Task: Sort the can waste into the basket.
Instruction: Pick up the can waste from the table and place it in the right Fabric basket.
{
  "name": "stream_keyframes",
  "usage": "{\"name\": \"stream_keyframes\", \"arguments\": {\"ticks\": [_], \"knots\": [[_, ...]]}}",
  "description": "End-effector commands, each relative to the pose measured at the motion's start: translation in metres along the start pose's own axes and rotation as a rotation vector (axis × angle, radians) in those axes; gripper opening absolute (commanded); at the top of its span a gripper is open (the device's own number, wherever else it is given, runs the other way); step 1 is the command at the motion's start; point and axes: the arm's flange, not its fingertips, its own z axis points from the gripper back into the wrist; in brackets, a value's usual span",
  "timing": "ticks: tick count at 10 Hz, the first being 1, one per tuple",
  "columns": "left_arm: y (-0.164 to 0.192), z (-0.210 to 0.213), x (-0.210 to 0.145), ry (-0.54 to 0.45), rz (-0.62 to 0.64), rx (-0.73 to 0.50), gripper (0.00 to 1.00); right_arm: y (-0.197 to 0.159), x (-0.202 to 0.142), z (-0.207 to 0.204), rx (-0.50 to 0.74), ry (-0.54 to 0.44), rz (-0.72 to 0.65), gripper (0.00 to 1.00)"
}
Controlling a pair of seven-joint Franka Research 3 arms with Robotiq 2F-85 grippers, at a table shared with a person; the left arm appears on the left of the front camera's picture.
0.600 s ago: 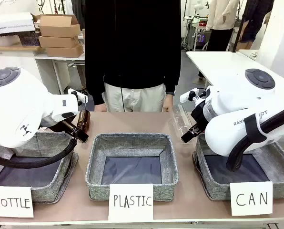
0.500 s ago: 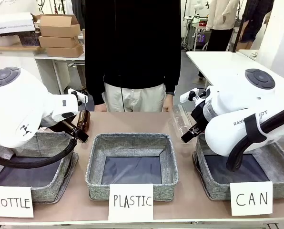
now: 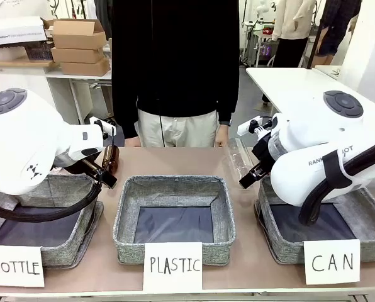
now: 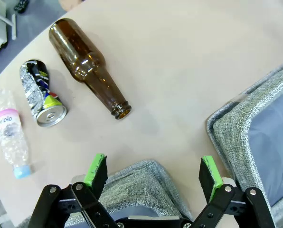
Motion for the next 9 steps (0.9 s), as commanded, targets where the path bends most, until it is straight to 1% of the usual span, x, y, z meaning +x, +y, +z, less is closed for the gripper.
{"name": "stream_keyframes", "arguments": {"ticks": [1, 3, 4, 5, 6, 7, 8, 9], "knots": [[0.0, 0.0, 0.0, 0.0, 0.0, 0.0, 1.0, 0.0, 0.0, 0.0, 0.0, 0.0, 0.0, 1.0], [0.0, 0.0, 0.0, 0.0, 0.0, 0.0, 1.0, 0.0, 0.0, 0.0, 0.0, 0.0, 0.0, 1.0], [0.0, 0.0, 0.0, 0.0, 0.0, 0.0, 1.0, -0.003, 0.009, 0.023, 0.085, 0.042, 0.017, 1.0], [0.005, 0.053, 0.009, 0.04, -0.025, -0.015, 1.0, -0.006, 0.021, 0.08, 0.025, 0.105, -0.048, 1.0], [0.007, 0.118, 0.007, -0.018, -0.012, -0.063, 1.0, -0.007, 0.015, 0.151, -0.027, 0.069, -0.055, 1.0], [0.003, 0.178, -0.01, -0.071, 0.029, 0.047, 1.0, -0.004, -0.008, 0.216, -0.089, 0.016, -0.067, 1.0], [-0.005, 0.21, -0.032, -0.138, -0.016, 0.041, 1.0, -0.003, -0.036, 0.253, -0.106, -0.052, -0.083, 1.0], [-0.013, 0.219, -0.048, -0.165, -0.017, 0.073, 1.0, 0.0, -0.059, 0.264, -0.119, -0.114, -0.063, 1.0]]}}
